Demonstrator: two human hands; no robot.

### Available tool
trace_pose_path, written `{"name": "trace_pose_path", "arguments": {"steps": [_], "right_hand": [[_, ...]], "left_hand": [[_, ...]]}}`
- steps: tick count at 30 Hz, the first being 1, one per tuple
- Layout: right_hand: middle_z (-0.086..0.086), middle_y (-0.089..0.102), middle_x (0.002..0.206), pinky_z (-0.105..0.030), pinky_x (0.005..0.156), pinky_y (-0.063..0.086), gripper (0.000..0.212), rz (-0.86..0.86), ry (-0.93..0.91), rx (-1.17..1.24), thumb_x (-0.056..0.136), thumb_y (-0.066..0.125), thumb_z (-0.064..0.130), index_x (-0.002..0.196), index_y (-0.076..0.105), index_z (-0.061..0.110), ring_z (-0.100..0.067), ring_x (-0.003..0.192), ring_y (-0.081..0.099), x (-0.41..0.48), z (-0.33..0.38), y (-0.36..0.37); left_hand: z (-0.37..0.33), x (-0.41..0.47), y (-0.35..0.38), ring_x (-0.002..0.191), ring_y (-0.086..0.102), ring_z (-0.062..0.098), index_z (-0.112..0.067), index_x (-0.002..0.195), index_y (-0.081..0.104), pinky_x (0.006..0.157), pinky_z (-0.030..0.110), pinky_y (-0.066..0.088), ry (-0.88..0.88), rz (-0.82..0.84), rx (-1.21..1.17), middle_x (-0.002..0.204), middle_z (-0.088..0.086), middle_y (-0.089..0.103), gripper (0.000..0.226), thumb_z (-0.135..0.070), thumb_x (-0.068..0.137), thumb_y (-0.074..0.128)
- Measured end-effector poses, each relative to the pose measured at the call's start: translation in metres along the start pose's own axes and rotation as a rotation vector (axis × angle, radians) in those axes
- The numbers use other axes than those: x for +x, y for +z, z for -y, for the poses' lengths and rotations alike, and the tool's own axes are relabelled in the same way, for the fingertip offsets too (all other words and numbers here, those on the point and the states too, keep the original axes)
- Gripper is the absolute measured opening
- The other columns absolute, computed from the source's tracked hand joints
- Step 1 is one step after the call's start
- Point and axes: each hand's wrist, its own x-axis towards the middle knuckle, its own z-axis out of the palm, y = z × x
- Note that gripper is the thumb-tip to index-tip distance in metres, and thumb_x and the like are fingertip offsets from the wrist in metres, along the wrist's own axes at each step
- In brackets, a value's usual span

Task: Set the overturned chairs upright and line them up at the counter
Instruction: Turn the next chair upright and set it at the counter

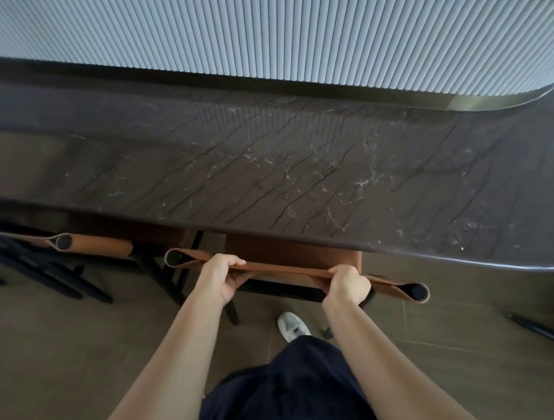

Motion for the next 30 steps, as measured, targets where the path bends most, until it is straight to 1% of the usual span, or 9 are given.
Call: {"name": "trace_pose_path", "arguments": {"steps": [4, 8, 10, 14, 18, 20, 23, 27, 30], "right_hand": [[-0.014, 0.059, 0.098, -0.043, 0.079, 0.058, 0.02, 0.033, 0.001, -0.015, 0.081, 0.056, -0.006, 0.101, 0.056, -0.001, -0.031, 0.079, 0.061, -0.002, 0.003, -0.004], [-0.013, 0.057, 0.087, -0.052, 0.085, 0.057, 0.012, 0.081, -0.011, -0.008, 0.08, 0.056, -0.008, 0.081, 0.051, 0.003, -0.037, 0.087, 0.065, -0.001, 0.001, -0.007], [-0.015, 0.059, 0.092, -0.05, 0.085, 0.058, 0.011, 0.115, -0.018, 0.002, 0.08, 0.055, -0.008, 0.087, 0.054, 0.0, -0.04, 0.093, 0.067, -0.003, 0.002, -0.009], [-0.017, 0.059, 0.098, -0.05, 0.087, 0.057, 0.023, 0.177, -0.03, 0.007, 0.082, 0.054, -0.008, 0.104, 0.052, -0.002, -0.04, 0.096, 0.066, 0.0, 0.002, -0.012], [-0.017, 0.056, 0.098, -0.05, 0.087, 0.058, 0.03, 0.218, -0.031, 0.021, 0.083, 0.055, -0.01, 0.112, 0.051, -0.003, -0.035, 0.089, 0.066, 0.001, 0.005, -0.016], [-0.017, 0.056, 0.097, -0.048, 0.085, 0.059, 0.034, 0.233, -0.034, 0.027, 0.083, 0.055, -0.01, 0.116, 0.05, -0.003, -0.034, 0.084, 0.067, 0.0, 0.005, -0.018], [-0.017, 0.055, 0.095, -0.046, 0.08, 0.06, 0.031, 0.239, -0.037, 0.038, 0.084, 0.054, -0.011, 0.113, 0.049, -0.002, -0.03, 0.075, 0.065, -0.002, 0.006, -0.019], [-0.017, 0.052, 0.089, -0.037, 0.055, 0.061, 0.025, 0.254, -0.036, 0.088, 0.085, 0.052, -0.015, 0.106, 0.047, -0.001, -0.028, 0.067, 0.062, -0.003, 0.008, -0.019], [-0.016, 0.052, 0.087, -0.041, 0.065, 0.061, 0.019, 0.285, -0.044, 0.073, 0.086, 0.052, -0.014, 0.092, 0.045, 0.003, -0.027, 0.063, 0.064, -0.003, 0.007, -0.022]], "left_hand": [[-0.001, -0.005, 0.003, 0.08, 0.058, 0.031, -0.003, 0.083, 0.05, 0.08, 0.043, 0.05, 0.001, 0.003, -0.019, 0.087, 0.014, 0.051, 0.022, 0.015, 0.089, 0.041], [0.0, -0.007, 0.0, 0.079, 0.059, 0.031, -0.002, 0.084, 0.052, 0.069, 0.044, 0.051, 0.008, 0.019, -0.005, 0.087, 0.015, 0.053, 0.021, 0.015, 0.09, 0.04], [-0.001, -0.007, -0.001, 0.079, 0.059, 0.032, -0.001, 0.084, 0.052, 0.066, 0.045, 0.051, 0.008, 0.026, 0.001, 0.087, 0.016, 0.053, 0.02, 0.014, 0.09, 0.04], [0.0, -0.008, -0.001, 0.082, 0.061, 0.033, -0.001, 0.083, 0.052, 0.078, 0.046, 0.054, 0.006, 0.044, -0.003, 0.09, 0.017, 0.054, 0.019, 0.013, 0.09, 0.042], [-0.001, -0.009, -0.001, 0.087, 0.062, 0.037, -0.002, 0.084, 0.052, 0.067, 0.045, 0.054, 0.003, 0.064, -0.019, 0.094, 0.018, 0.055, 0.019, 0.014, 0.089, 0.043], [-0.001, -0.009, -0.002, 0.092, 0.061, 0.038, -0.002, 0.086, 0.052, 0.068, 0.045, 0.054, 0.001, 0.072, -0.026, 0.094, 0.017, 0.054, 0.018, 0.014, 0.089, 0.044], [-0.001, -0.01, -0.003, 0.098, 0.059, 0.039, -0.002, 0.087, 0.052, 0.074, 0.047, 0.054, 0.003, 0.086, -0.042, 0.092, 0.016, 0.053, 0.018, 0.014, 0.089, 0.045], [-0.001, -0.013, -0.004, 0.105, 0.058, 0.041, -0.002, 0.092, 0.052, 0.091, 0.05, 0.052, -0.011, 0.114, -0.069, 0.101, 0.02, 0.053, 0.018, 0.014, 0.09, 0.045], [-0.004, -0.015, -0.007, 0.113, 0.058, 0.042, -0.002, 0.098, 0.054, 0.085, 0.048, 0.054, -0.03, 0.134, -0.049, 0.114, 0.024, 0.054, 0.018, 0.013, 0.089, 0.048]]}}
